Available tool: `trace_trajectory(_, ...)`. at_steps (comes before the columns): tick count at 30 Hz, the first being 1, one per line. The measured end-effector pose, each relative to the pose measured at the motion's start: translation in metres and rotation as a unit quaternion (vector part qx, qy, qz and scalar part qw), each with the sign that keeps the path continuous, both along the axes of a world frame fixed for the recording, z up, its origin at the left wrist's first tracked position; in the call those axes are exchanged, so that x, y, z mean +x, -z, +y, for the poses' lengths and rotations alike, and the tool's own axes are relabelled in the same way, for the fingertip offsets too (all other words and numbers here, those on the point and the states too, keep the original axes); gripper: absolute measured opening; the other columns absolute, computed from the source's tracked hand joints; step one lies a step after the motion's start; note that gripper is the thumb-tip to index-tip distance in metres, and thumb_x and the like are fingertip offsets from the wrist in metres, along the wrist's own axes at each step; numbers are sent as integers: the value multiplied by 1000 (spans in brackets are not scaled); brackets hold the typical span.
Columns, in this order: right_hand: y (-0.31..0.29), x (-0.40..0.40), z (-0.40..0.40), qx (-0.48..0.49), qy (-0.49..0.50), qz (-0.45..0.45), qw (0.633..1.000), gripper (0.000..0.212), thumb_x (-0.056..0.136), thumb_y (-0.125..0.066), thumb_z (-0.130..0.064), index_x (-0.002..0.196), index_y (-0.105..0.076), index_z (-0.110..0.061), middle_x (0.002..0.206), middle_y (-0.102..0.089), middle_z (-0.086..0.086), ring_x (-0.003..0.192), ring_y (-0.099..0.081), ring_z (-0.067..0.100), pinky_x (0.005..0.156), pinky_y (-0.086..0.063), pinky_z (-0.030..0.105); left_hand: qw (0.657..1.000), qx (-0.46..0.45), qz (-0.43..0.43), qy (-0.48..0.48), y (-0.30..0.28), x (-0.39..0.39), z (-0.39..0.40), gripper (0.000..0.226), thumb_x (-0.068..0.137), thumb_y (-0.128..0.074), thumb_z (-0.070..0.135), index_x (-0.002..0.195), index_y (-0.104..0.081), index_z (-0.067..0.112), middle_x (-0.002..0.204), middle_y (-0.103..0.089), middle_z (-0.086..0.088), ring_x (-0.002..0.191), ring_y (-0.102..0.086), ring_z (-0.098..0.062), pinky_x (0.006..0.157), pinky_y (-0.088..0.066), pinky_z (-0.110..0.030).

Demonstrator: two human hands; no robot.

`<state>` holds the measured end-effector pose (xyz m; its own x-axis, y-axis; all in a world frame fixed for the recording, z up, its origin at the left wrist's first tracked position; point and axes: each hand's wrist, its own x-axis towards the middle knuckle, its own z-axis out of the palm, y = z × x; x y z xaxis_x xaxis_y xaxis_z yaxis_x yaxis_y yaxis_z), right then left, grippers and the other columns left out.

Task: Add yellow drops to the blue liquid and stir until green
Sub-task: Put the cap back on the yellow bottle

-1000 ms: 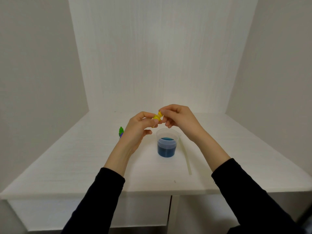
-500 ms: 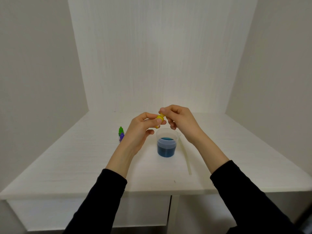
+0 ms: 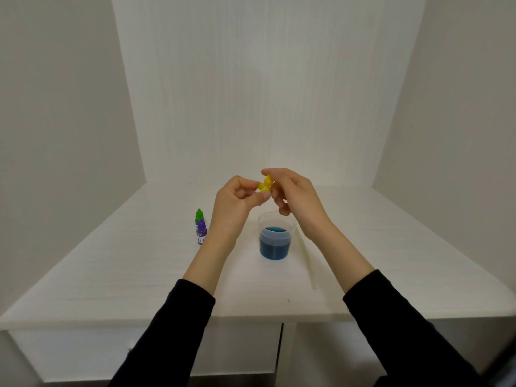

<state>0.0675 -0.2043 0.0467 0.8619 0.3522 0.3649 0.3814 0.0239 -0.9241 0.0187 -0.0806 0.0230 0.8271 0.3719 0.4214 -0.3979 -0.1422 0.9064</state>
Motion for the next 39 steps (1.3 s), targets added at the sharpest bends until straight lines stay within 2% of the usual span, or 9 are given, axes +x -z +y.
trace_trajectory(3, 1, 2, -6, 22, -45, -14, 999, 21, 93, -53, -18, 103, -70, -9, 61, -57, -6, 54, -47, 9, 46, -38, 21, 999, -18, 21, 23, 0, -2, 4, 13, 82, -74, 12, 85, -63, 19, 74, -73, 12, 65, -64, 3, 63, -46, -16)
trace_trajectory(7, 4, 4, -5, 8, -33, -22, 999, 21, 92, -56, -15, 101, -68, 0, 66, -59, 1, 54, -51, 9, 52, -43, 21, 1000, -10, -1, -7, 2, -1, 2, 19, 79, -76, 4, 80, -61, 15, 78, -71, 2, 64, -64, 4, 60, -48, -9)
trace_trajectory(12, 7, 6, -1, 3, 28, -48, 998, 19, 91, -58, -17, 97, -69, -2, 65, -60, 1, 55, -53, 12, 56, -45, 24, 987, 133, 2, -90, 3, 2, -3, 14, 85, -73, 15, 91, -61, 17, 86, -65, 11, 74, -57, 11, 65, -40, -5)
trace_trajectory(17, 5, 6, 0, -24, 58, -95, 993, 16, 89, -62, -23, 93, -70, -10, 61, -63, -5, 56, -56, 8, 55, -45, 21, 967, 242, 21, -77, -2, 5, 0, 18, 91, -66, 27, 107, -64, 19, 99, -68, 2, 94, -61, -10, 79, -46, -21)
trace_trajectory(21, 1, 4, 1, -80, 36, -98, 991, 29, 90, -60, -27, 117, -61, -17, 75, -67, -6, 66, -63, 5, 58, -46, 18, 968, 235, 54, -66, -6, 13, 20, 5, 90, -67, 26, 95, -66, 25, 100, -63, 4, 87, -64, -12, 72, -46, -19)
trace_trajectory(26, 9, 2, -3, -133, 32, -84, 987, 29, 91, -55, -28, 120, -57, -25, 96, -66, -3, 77, -65, 7, 64, -46, 19, 963, 232, 107, -84, -11, 21, 58, 26, 93, -61, 20, 117, -60, 30, 91, -65, 1, 74, -61, -6, 58, -41, -20)
trace_trajectory(30, 14, 4, -4, -150, 23, -74, 986, 20, 91, -55, -24, 108, -65, -25, 101, -67, -5, 76, -65, 6, 68, -47, 20, 945, 261, 155, -124, -12, 27, 80, 19, 89, -58, 12, 104, -56, 23, 80, -69, 3, 61, -57, 0, 50, -36, -19)
trace_trajectory(34, 17, 5, -6, -153, 24, -71, 985, 16, 91, -55, -24, 100, -67, -27, 99, -68, -6, 74, -65, 4, 69, -48, 20, 919, 293, 213, -156, -10, 35, 96, 11, 88, -63, 12, 97, -57, 10, 94, -67, -9, 82, -60, -23, 53, -38, -25)
trace_trajectory(39, 19, 5, -9, -150, 30, -65, 986, 16, 91, -54, -24, 100, -68, -26, 99, -68, -5, 75, -65, 5, 70, -46, 20, 886, 343, 257, -177, 0, 45, 105, 13, 86, -69, 17, 95, -66, 9, 102, -67, -11, 91, -58, -25, 71, -44, -31)
